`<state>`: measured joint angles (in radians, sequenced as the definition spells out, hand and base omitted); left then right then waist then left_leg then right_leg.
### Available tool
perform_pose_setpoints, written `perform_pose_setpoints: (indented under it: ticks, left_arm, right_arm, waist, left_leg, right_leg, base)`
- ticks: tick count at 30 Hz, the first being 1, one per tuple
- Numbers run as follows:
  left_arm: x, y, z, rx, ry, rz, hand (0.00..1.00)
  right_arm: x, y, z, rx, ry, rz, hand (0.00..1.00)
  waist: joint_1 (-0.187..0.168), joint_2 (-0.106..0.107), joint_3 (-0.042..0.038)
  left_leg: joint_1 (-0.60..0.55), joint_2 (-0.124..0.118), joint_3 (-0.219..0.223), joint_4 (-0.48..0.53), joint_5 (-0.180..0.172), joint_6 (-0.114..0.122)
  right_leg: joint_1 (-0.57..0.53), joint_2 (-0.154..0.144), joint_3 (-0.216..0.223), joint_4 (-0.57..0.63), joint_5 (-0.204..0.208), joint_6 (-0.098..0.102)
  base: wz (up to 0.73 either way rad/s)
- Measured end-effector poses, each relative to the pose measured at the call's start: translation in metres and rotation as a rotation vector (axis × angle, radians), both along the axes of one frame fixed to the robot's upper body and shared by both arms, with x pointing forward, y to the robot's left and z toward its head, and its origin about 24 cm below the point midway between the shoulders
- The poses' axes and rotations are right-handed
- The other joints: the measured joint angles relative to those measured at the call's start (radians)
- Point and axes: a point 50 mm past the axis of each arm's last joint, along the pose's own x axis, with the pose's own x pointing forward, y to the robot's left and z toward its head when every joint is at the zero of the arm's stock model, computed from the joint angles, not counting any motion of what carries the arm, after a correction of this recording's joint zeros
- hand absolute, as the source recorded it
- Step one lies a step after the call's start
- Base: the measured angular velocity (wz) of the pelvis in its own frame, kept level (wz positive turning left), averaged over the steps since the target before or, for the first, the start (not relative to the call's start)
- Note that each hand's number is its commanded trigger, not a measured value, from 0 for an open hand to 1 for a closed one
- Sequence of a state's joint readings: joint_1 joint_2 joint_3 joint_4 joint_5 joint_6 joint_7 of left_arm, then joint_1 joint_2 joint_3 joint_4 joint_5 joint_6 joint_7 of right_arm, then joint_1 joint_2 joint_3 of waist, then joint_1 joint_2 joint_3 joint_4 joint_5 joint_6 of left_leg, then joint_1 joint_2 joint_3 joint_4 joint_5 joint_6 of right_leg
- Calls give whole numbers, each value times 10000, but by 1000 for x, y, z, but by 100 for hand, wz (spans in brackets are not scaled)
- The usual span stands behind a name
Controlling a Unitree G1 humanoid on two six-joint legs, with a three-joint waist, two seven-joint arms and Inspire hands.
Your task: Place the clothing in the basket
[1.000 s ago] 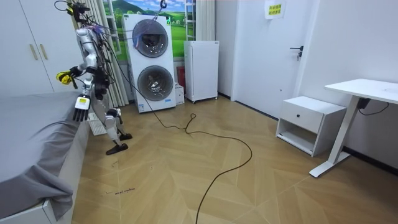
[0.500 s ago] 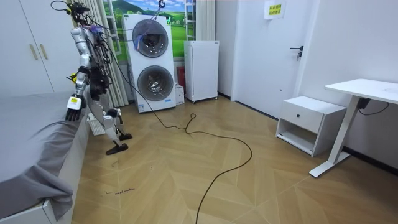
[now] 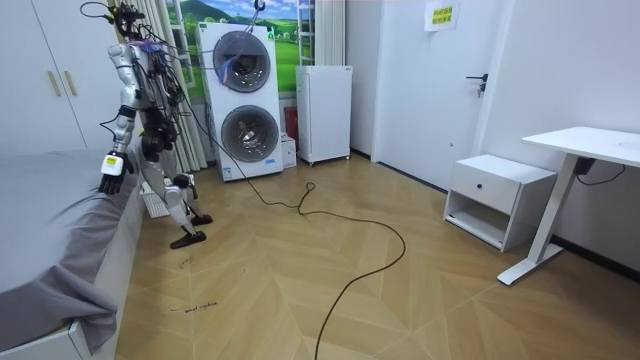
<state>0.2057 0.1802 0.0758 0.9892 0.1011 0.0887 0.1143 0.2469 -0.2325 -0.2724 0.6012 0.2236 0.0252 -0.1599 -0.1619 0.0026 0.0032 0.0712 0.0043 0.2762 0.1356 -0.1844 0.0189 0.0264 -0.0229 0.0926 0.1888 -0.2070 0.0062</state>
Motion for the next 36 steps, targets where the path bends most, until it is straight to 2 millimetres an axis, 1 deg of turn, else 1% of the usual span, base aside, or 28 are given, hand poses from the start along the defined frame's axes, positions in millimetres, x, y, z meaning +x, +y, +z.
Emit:
perform_pose_setpoints:
  ticks: [1, 3, 4, 5, 6, 7, 8, 9, 10, 11, 12, 13, 14, 15, 16, 17, 20, 21, 22, 23, 25, 27, 28, 29, 30, 32, 34, 36]
  left_arm:
    - [-2, 0, 0, -47, 59, -1, 0]
    - [-2, 0, 0, -113, 127, -122, 0]
    - [-2, -1, -1, -132, 176, -236, 0]
    - [-1, -2, -1, -143, 174, -289, 0]
    - [0, -4, -1, -191, 172, -388, 0]
    - [1, -5, -2, -233, 168, -395, 0]
    - [0, -5, -2, -241, 188, -386, 0]
    - [0, -5, -2, -251, 209, -408, 0]
    - [1, -6, -2, -259, 187, -431, 0]
    - [1, -6, -2, -261, 191, -435, 0]
    - [1, -6, -2, -266, 197, -433, 0]
    - [3, -6, -2, -304, 164, -414, 0]
    - [4, -7, -2, -312, 153, -466, 0]
    - [8, -9, -3, -339, 156, -620, 0]
    - [10, -10, -4, -355, 230, -727, 0]
    - [10, -10, -4, -362, 282, -737, 0]
    - [13, -12, -5, -415, 372, -750, 0]
    - [14, -14, -6, -514, 343, -714, 0]
    - [15, -16, -6, -620, 306, -642, 0]
    - [15, -16, -7, -663, 286, -582, 0]
    - [18, -17, -6, -683, 211, -587, 0]
    - [20, -17, -6, -679, 172, -607, 0]
    - [22, -17, -6, -662, 127, -625, 0]
    - [23, -16, -5, -655, 111, -609, 0]
    - [23, -16, -5, -713, 63, -426, 0]
    - [23, -17, -6, -836, -6, -194, 0]
    - [24, -17, -6, -889, -93, -125, 0]
    - [26, -17, -5, -854, -142, -133, 0]
  right_arm:
    - [1, -3, 1, -38, -11, -84, 100]
    - [2, -7, 1, -125, 18, -249, 100]
    - [4, -8, 0, -115, 21, -317, 100]
    - [7, -8, 1, -109, -23, -336, 100]
    - [9, -10, 2, -58, -162, -448, 100]
    - [12, -11, 3, -19, -285, -557, 100]
    - [13, -12, 3, -4, -314, -605, 100]
    - [16, -13, 3, 16, -322, -645, 100]
    - [23, -15, 5, 17, -410, -631, 100]
    - [27, -15, 6, 25, -472, -603, 100]
    - [33, -17, 8, -9, -580, -548, 100]
    - [39, -21, 11, -104, -615, -541, 100]
    - [43, -24, 13, -160, -650, -539, 100]
    - [50, -28, 17, -334, -730, -511, 100]
    - [57, -30, 20, -433, -782, -524, 100]
    - [61, -30, 21, -445, -823, -562, 100]
    - [64, -33, 23, -556, -922, -882, 100]
    - [64, -35, 24, -610, -994, -970, 100]
    - [64, -37, 25, -656, -970, -994, 75]
    - [63, -37, 25, -660, -929, -1014, 0]
    - [62, -39, 23, -642, -802, -1140, 0]
    - [65, -40, 24, -588, -812, -1261, 0]
    - [66, -43, 25, -574, -842, -1372, 0]
    - [65, -44, 25, -559, -853, -1441, 0]
    - [65, -47, 26, -533, -870, -1575, 0]
    - [63, -52, 28, -567, -845, -1743, 0]
    - [64, -56, 31, -566, -970, -1910, 0]
    - [67, -57, 33, -640, -1058, -1930, 0]
  waist:
    - [-4, 78, -17]
    - [-115, 183, -2]
    - [-215, 298, -54]
    - [-257, 381, -45]
    - [-279, 450, -15]
    - [-280, 662, -61]
    - [-288, 688, -53]
    - [-317, 788, -52]
    - [-327, 903, -22]
    - [-327, 926, -7]
    - [-383, 1130, -44]
    - [-491, 1153, 7]
    - [-516, 1218, 15]
    - [-512, 1402, -28]
    - [-498, 1437, -3]
    - [-499, 1477, -9]
    - [-501, 1587, 16]
    - [-505, 1615, 49]
    - [-496, 1644, 60]
    - [-488, 1655, 55]
    - [-481, 1669, 54]
    - [-472, 1690, 47]
    - [-479, 1731, 27]
    - [-478, 1730, 29]
    - [-476, 1727, 36]
    - [-475, 1703, 74]
    - [-469, 1699, 87]
    - [-469, 1734, 114]
  left_leg:
    - [-49, -3, 6, 5, -2, 3]
    - [-121, -9, 27, 8, -5, 9]
    - [-252, -1, 81, 8, -12, 21]
    - [-299, 3, 101, 7, -14, 22]
    - [-452, 22, 164, 9, -13, 23]
    - [-563, 39, 245, 9, -12, 25]
    - [-626, 39, 250, 9, -11, 26]
    - [-767, 35, 254, 34, -9, 28]
    - [-929, 31, 261, 137, -8, 30]
    - [-1019, 28, 259, 174, -7, 31]
    - [-1179, 26, 252, 197, -7, 32]
    - [-1385, 17, 264, 296, -6, 33]
    - [-1486, 13, 265, 327, -5, 34]
    - [-1665, -6, 275, 339, 14, 66]
    - [-1805, -7, 284, 339, 28, 85]
    - [-1855, -4, 284, 339, 29, 85]
    - [-2058, 4, 309, 353, 32, 81]
    - [-2149, -6, 329, 358, 33, 82]
    - [-2229, -12, 416, 362, 42, 96]
    - [-2270, -12, 481, 364, 45, 100]
    - [-2527, -16, 605, 442, 53, 113]
    - [-2755, -13, 751, 536, 60, 123]
    - [-2895, -8, 759, 605, 60, 124]
    - [-2942, -4, 761, 626, 60, 124]
    - [-2979, 2, 764, 630, 61, 126]
    - [-2984, 6, 773, 663, 62, 126]
    - [-3047, 8, 818, 701, 62, 126]
    - [-3111, 6, 834, 703, 62, 127]
  right_leg:
    - [-68, 6, 43, -10, 20, 9]
    - [-145, 17, 41, -4, 64, 16]
    - [-287, 24, 44, 9, 65, 19]
    - [-343, 30, 62, 12, 70, 22]
    - [-531, 62, 161, 32, 118, 29]
    - [-712, 70, 191, 95, 159, 24]
    - [-819, 78, 218, 159, 159, 24]
    - [-1005, 89, 287, 221, 159, 24]
    - [-1218, 96, 411, 350, 159, 25]
    - [-1349, 99, 468, 364, 159, 25]
    - [-1528, 101, 483, 407, 168, 39]
    - [-1725, 78, 475, 540, 166, 44]
    - [-1833, 73, 482, 584, 164, 47]
    - [-2102, 79, 574, 723, 154, 61]
    - [-2351, 109, 688, 857, 152, 64]
    - [-2438, 122, 722, 898, 151, 65]
    - [-2743, 172, 841, 1049, 134, 61]
    - [-2873, 170, 885, 1066, 130, 67]
    - [-2975, 168, 946, 1124, 122, 81]
    - [-3069, 170, 979, 1203, 117, 89]
    - [-3382, 169, 1054, 1418, 89, 111]
    - [-3686, 185, 1149, 1587, 86, 118]
    - [-3831, 193, 1170, 1645, 87, 118]
    - [-3886, 200, 1177, 1683, 87, 118]
    - [-3957, 222, 1205, 1730, 86, 117]
    - [-3983, 235, 1230, 1732, 62, 107]
    - [-4099, 238, 1252, 1810, 44, 108]
    - [-4188, 245, 1281, 1858, 40, 109]
  base:
    - [-18]
    - [-4]
    - [0]
    - [-9]
    - [-20]
    - [-24]
    - [-22]
    - [-22]
    - [-25]
    - [-27]
    - [-14]
    - [-6]
    - [-5]
    - [-18]
    - [-23]
    - [-21]
    - [-12]
    - [-14]
    - [-14]
    - [-12]
    - [-11]
    - [-16]
    - [-10]
    - [-3]
    - [0]
    - [0]
    - [-7]
    - [-5]
